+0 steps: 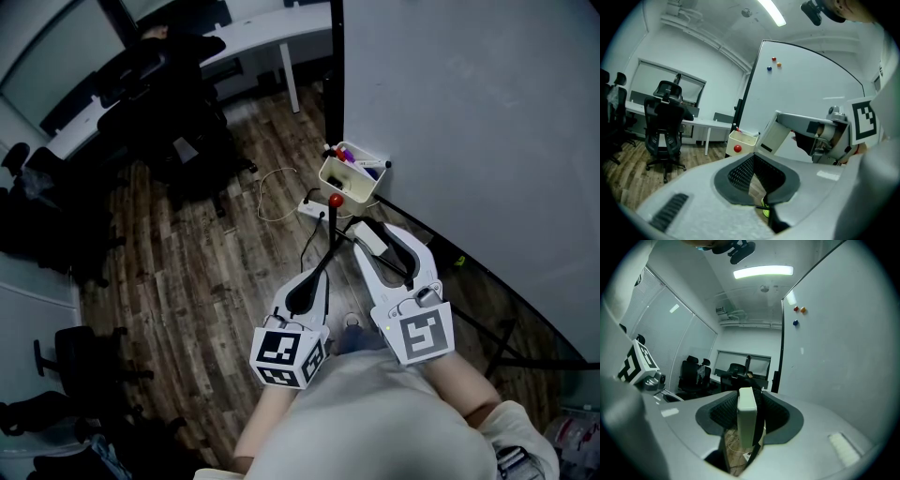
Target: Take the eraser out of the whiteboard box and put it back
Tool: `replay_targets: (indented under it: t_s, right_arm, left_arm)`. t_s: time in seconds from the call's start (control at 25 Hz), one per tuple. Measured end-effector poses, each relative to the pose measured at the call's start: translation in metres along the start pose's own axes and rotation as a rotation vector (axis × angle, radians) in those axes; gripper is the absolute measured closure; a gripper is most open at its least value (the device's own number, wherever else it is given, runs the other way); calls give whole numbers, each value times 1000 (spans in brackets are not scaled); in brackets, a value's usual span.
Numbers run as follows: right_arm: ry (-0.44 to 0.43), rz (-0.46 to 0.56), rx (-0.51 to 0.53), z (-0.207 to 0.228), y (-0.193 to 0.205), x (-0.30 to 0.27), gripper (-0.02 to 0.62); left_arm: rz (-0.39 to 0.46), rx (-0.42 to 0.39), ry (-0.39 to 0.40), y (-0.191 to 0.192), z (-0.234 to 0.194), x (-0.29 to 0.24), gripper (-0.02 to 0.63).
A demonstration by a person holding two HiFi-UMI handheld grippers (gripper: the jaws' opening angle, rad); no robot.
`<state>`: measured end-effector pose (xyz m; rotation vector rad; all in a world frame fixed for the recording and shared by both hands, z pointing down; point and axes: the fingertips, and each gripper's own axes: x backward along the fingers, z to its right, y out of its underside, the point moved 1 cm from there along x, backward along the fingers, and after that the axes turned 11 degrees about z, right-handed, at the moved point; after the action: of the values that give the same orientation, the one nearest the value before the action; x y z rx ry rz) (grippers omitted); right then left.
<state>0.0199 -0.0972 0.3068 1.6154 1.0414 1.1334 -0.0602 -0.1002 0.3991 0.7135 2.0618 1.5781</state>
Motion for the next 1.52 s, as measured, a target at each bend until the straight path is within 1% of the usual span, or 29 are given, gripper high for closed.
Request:
replay_targets:
  t_s: [0.36, 0.76, 1.52]
  right_arm:
    - [-17, -11, 3, 8, 10, -11, 430]
    - [-29, -5, -3, 21, 18, -30, 430]
    - [-60, 12, -12, 46, 31, -70, 430]
  left_arm:
    - [-7, 13, -12, 4, -5, -11, 604]
    - [-15, 7, -33, 3, -15, -30, 604]
    - [-1, 9, -77, -1, -34, -66, 604]
